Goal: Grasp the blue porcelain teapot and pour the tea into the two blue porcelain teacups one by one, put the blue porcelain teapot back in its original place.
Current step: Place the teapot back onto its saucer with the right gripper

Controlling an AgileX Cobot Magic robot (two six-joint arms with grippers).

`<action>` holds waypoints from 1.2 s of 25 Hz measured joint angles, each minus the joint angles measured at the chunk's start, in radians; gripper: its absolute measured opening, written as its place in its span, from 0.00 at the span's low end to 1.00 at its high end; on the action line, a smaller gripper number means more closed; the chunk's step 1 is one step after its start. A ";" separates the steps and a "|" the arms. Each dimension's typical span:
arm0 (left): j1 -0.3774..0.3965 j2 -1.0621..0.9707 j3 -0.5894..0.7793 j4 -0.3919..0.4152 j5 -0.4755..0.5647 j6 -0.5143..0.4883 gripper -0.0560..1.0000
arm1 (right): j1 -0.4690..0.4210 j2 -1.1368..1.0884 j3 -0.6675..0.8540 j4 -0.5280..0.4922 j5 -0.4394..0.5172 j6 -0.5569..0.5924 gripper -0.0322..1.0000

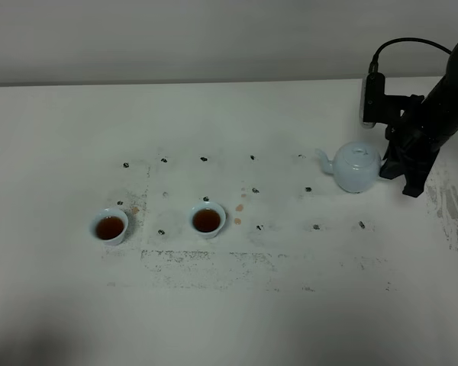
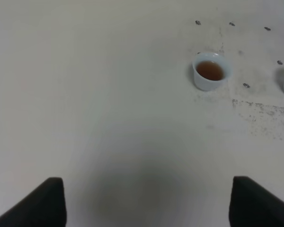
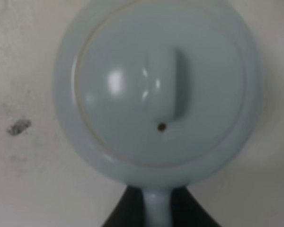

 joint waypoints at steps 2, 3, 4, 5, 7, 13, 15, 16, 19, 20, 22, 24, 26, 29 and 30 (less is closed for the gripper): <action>0.000 0.000 0.000 0.000 0.000 0.000 0.69 | -0.004 0.000 0.000 -0.003 0.006 0.007 0.07; 0.000 0.000 0.000 0.000 0.000 0.000 0.69 | -0.008 0.000 0.000 -0.005 0.010 0.014 0.07; 0.000 0.000 0.000 0.000 0.000 0.000 0.69 | -0.012 0.000 0.000 -0.005 0.013 0.023 0.07; 0.000 0.000 0.000 0.000 0.000 0.000 0.69 | -0.013 0.000 0.000 -0.007 0.017 0.032 0.07; 0.000 0.000 0.000 0.000 0.000 -0.005 0.69 | -0.021 0.000 0.000 -0.009 0.025 0.038 0.07; 0.000 0.000 0.000 0.000 0.000 0.000 0.69 | -0.023 0.000 0.000 0.008 0.026 0.038 0.07; 0.000 0.000 0.000 0.000 0.000 0.000 0.69 | -0.023 0.001 0.000 0.017 0.026 0.038 0.07; 0.000 0.000 0.000 0.000 0.000 0.000 0.69 | -0.023 0.007 0.000 0.025 0.026 0.038 0.07; 0.000 0.000 0.000 0.000 0.000 0.000 0.69 | -0.023 0.031 0.000 0.051 0.026 0.028 0.07; 0.000 0.000 0.000 0.000 0.000 0.000 0.69 | -0.023 0.034 0.000 0.063 0.026 0.022 0.07; 0.000 0.000 0.000 0.000 0.000 0.000 0.69 | -0.023 0.034 0.000 0.069 0.027 0.018 0.07; 0.000 0.000 0.000 0.000 0.000 0.000 0.69 | -0.023 0.034 0.000 0.071 0.027 0.018 0.07; 0.000 0.000 0.000 0.000 0.000 0.000 0.69 | -0.023 0.034 0.000 0.073 0.027 0.018 0.07; 0.000 0.000 0.000 0.000 0.000 0.000 0.69 | -0.023 0.034 0.000 0.076 0.027 0.017 0.07; 0.000 0.000 0.000 0.000 0.000 0.000 0.69 | -0.023 0.034 0.000 0.077 0.027 0.017 0.07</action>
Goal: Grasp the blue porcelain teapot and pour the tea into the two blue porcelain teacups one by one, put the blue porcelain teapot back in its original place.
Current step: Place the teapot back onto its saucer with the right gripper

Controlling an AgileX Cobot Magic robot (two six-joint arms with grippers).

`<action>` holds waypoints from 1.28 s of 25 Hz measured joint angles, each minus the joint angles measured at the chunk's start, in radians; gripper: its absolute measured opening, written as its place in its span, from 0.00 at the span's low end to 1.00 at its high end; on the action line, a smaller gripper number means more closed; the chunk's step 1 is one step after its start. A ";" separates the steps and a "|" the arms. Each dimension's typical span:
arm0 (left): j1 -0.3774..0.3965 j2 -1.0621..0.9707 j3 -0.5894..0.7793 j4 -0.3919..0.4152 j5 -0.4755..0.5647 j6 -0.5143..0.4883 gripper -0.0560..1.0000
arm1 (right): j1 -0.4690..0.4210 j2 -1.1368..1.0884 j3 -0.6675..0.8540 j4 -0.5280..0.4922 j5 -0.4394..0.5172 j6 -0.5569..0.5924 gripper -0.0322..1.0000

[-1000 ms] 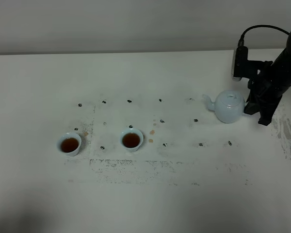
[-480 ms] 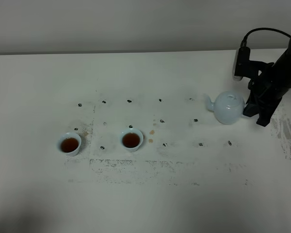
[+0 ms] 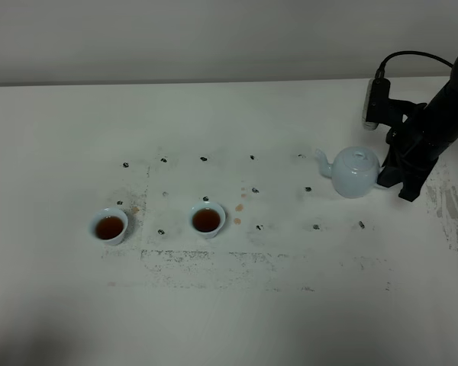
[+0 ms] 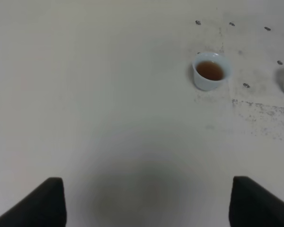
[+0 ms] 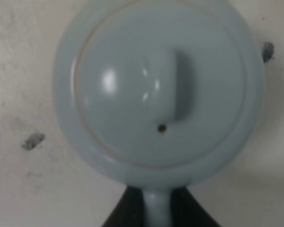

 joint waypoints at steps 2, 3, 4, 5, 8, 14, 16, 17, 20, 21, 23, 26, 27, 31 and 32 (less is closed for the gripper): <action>0.000 0.000 0.000 0.000 0.000 0.000 0.69 | 0.000 0.000 0.000 0.001 0.000 0.001 0.07; 0.000 0.000 0.000 0.000 0.000 0.000 0.69 | 0.000 0.000 0.000 0.002 0.001 0.001 0.07; 0.000 0.000 0.000 0.000 0.000 0.000 0.69 | 0.000 0.000 0.000 0.002 0.001 0.005 0.07; 0.000 0.000 0.000 0.000 0.000 0.000 0.69 | 0.000 0.000 0.000 0.002 0.001 0.007 0.07; 0.000 0.000 0.000 0.000 0.000 0.000 0.69 | 0.000 0.000 0.000 0.002 0.001 0.010 0.07; 0.000 0.000 0.000 0.000 0.000 0.000 0.69 | 0.000 0.000 0.000 0.002 0.002 0.035 0.07; 0.000 0.000 0.000 0.000 0.000 0.000 0.69 | 0.000 0.000 0.000 0.002 0.002 0.037 0.07; 0.000 0.000 0.000 0.000 0.000 0.000 0.69 | 0.000 0.000 0.000 0.002 0.002 0.044 0.07; 0.000 0.000 0.000 0.000 0.000 0.000 0.69 | 0.000 0.000 0.000 0.002 0.004 0.061 0.07; 0.000 0.000 0.000 0.000 0.000 0.000 0.69 | 0.000 0.000 0.000 0.002 0.004 0.062 0.07; 0.000 0.000 0.000 0.000 0.000 0.000 0.69 | 0.000 0.000 0.000 -0.002 0.004 0.066 0.07; 0.000 0.000 0.000 0.000 0.000 0.000 0.69 | 0.000 0.000 0.000 -0.014 0.005 0.081 0.07; 0.000 0.000 0.000 0.000 0.000 0.000 0.69 | 0.000 0.000 0.000 -0.016 0.005 0.084 0.07; 0.000 0.000 0.000 0.000 0.000 0.000 0.69 | 0.000 0.000 0.000 -0.017 0.007 0.087 0.08; 0.000 0.000 0.000 0.000 0.000 0.000 0.69 | 0.000 0.000 0.000 -0.017 0.008 0.088 0.09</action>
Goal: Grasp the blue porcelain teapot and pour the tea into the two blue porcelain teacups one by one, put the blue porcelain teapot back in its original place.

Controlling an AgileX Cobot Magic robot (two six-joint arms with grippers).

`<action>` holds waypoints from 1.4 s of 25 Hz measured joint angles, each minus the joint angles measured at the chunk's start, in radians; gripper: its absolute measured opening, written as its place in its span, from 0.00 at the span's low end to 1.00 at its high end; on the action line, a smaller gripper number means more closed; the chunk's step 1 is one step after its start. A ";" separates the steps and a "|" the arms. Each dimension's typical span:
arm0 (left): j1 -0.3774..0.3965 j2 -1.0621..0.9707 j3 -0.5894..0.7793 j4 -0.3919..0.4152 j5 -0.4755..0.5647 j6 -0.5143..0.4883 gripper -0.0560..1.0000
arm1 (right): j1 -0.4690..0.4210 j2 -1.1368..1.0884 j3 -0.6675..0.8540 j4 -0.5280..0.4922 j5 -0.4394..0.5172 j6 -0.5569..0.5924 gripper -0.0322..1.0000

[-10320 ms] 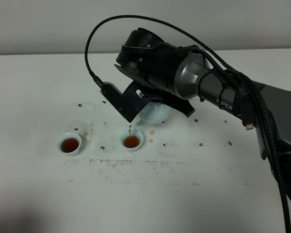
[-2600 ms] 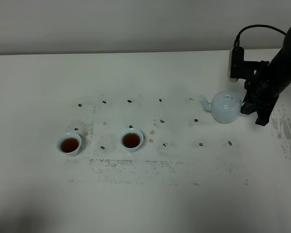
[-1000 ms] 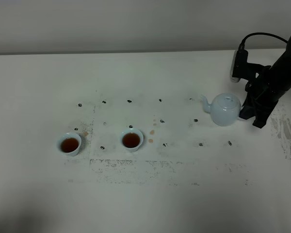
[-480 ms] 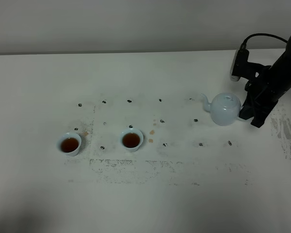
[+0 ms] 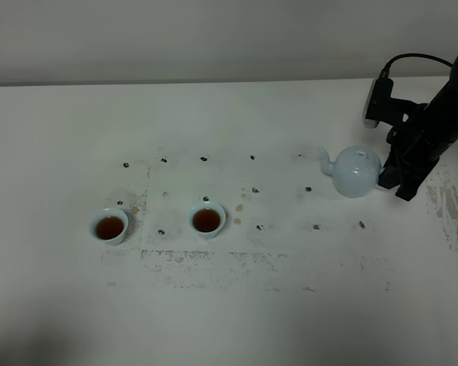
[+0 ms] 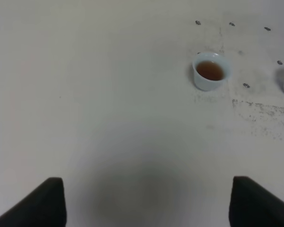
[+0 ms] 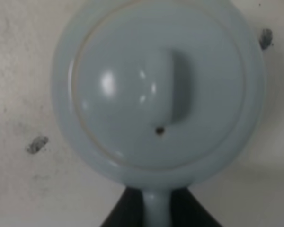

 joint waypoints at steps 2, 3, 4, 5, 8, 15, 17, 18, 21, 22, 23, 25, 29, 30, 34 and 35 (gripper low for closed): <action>0.000 0.000 0.000 0.000 0.000 0.000 0.69 | 0.000 -0.004 0.000 0.000 0.000 0.000 0.12; 0.000 0.000 0.000 0.000 0.000 0.000 0.69 | 0.000 -0.007 0.000 0.000 0.000 0.001 0.14; 0.000 0.000 0.000 0.000 0.000 0.000 0.69 | 0.000 -0.010 0.000 0.000 -0.001 0.003 0.16; 0.000 0.000 0.000 0.000 0.000 0.000 0.69 | 0.000 -0.014 0.000 0.000 -0.003 0.007 0.20; 0.000 0.000 0.000 0.000 0.000 0.000 0.69 | 0.000 -0.016 0.000 0.001 -0.009 0.030 0.32; 0.000 0.000 0.000 0.000 0.000 0.000 0.69 | 0.000 -0.024 0.000 0.008 -0.009 0.093 0.62; 0.000 0.000 0.000 0.000 0.000 0.000 0.69 | 0.000 -0.039 0.000 0.008 -0.004 0.105 0.66; 0.000 0.000 0.000 0.000 0.000 0.000 0.69 | 0.000 -0.047 0.000 0.008 0.001 0.114 0.66; 0.000 0.000 0.000 0.000 0.000 0.000 0.69 | 0.000 -0.081 0.000 0.007 0.032 0.157 0.67; 0.000 0.000 0.000 0.000 0.000 0.000 0.69 | 0.000 -0.094 0.000 0.006 0.048 0.179 0.66; 0.000 0.000 0.000 0.000 0.000 0.000 0.69 | 0.000 -0.110 0.000 0.006 0.063 0.208 0.66; 0.000 0.000 0.000 0.000 0.000 0.000 0.69 | 0.000 -0.148 0.000 0.009 0.079 0.278 0.64; 0.000 0.000 0.000 0.000 0.000 0.000 0.69 | 0.000 -0.232 -0.004 0.013 0.057 0.575 0.61; 0.000 0.000 0.000 0.000 0.000 0.000 0.69 | 0.000 -0.243 -0.015 0.003 0.055 0.672 0.60; 0.000 0.000 0.000 0.000 0.000 0.000 0.69 | 0.000 -0.246 -0.070 -0.092 0.065 0.974 0.60; 0.000 0.000 0.000 0.000 0.000 0.000 0.69 | 0.000 -0.246 -0.080 -0.109 0.070 1.010 0.59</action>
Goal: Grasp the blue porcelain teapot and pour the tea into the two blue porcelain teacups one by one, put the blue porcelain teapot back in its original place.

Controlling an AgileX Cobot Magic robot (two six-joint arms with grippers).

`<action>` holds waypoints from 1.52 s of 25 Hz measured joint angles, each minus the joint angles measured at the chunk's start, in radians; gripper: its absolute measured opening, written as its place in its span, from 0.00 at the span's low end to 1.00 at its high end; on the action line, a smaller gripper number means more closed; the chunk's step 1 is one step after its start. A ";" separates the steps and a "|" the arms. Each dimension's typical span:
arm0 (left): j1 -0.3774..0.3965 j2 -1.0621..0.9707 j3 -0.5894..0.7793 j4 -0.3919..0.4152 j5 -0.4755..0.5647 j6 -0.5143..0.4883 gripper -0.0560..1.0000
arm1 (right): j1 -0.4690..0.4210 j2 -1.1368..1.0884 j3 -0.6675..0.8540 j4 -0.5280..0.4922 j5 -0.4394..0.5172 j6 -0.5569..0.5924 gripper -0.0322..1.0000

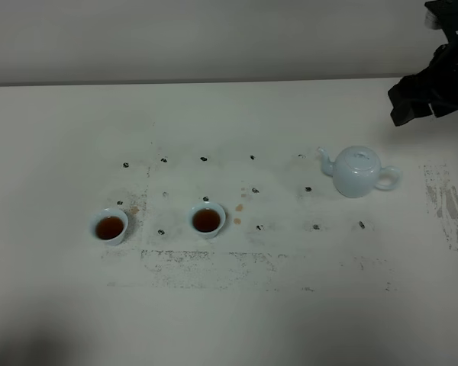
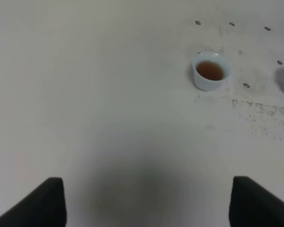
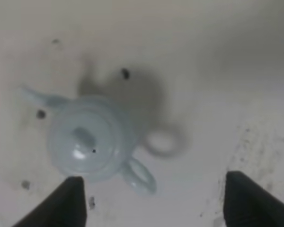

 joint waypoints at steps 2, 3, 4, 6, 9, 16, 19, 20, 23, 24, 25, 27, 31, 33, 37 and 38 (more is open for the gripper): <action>0.000 0.000 0.000 0.000 0.000 0.000 0.69 | 0.000 0.000 -0.017 -0.014 0.023 0.045 0.59; 0.000 0.000 0.000 0.000 0.000 0.000 0.69 | 0.000 0.000 -0.024 -0.020 0.035 0.055 0.59; 0.000 0.000 0.000 0.000 0.000 0.000 0.69 | 0.000 0.000 -0.031 -0.030 0.049 0.064 0.59; 0.000 0.000 0.000 0.000 0.000 0.000 0.69 | 0.000 0.000 -0.043 -0.054 0.091 0.098 0.59; 0.000 0.000 0.000 0.000 0.000 0.000 0.69 | 0.000 0.000 -0.055 -0.109 0.171 0.152 0.59; 0.000 0.000 0.000 0.000 0.000 0.000 0.69 | -0.001 -0.032 -0.047 -0.164 0.196 0.212 0.59; 0.000 0.000 0.000 0.000 0.000 0.000 0.69 | -0.001 -0.102 -0.001 -0.164 0.196 0.220 0.59; 0.000 0.000 0.000 0.000 0.000 0.000 0.69 | -0.001 -0.136 0.026 -0.164 0.196 0.220 0.59; 0.000 0.000 0.000 0.000 0.000 0.000 0.69 | -0.001 -0.256 0.121 -0.164 0.197 0.220 0.59; 0.000 0.000 0.000 0.000 0.000 0.000 0.69 | -0.001 -0.303 0.153 -0.164 0.198 0.220 0.59; 0.000 0.000 0.000 0.000 0.000 0.000 0.69 | -0.001 -0.353 0.192 -0.164 0.198 0.220 0.59; 0.000 0.000 0.000 0.000 0.000 0.000 0.69 | -0.001 -0.447 0.266 -0.164 0.200 0.220 0.59; 0.000 0.000 0.000 0.000 0.000 0.000 0.69 | -0.001 -0.641 0.383 -0.164 0.200 0.220 0.59; 0.000 0.000 0.000 0.000 0.000 0.000 0.69 | -0.001 -0.725 0.436 -0.164 0.201 0.222 0.59; 0.000 0.000 0.000 0.000 0.000 0.000 0.69 | -0.001 -0.894 0.523 -0.146 0.203 0.231 0.59; 0.000 0.000 0.000 0.000 0.000 0.000 0.69 | -0.001 -0.936 0.543 -0.141 0.203 0.239 0.59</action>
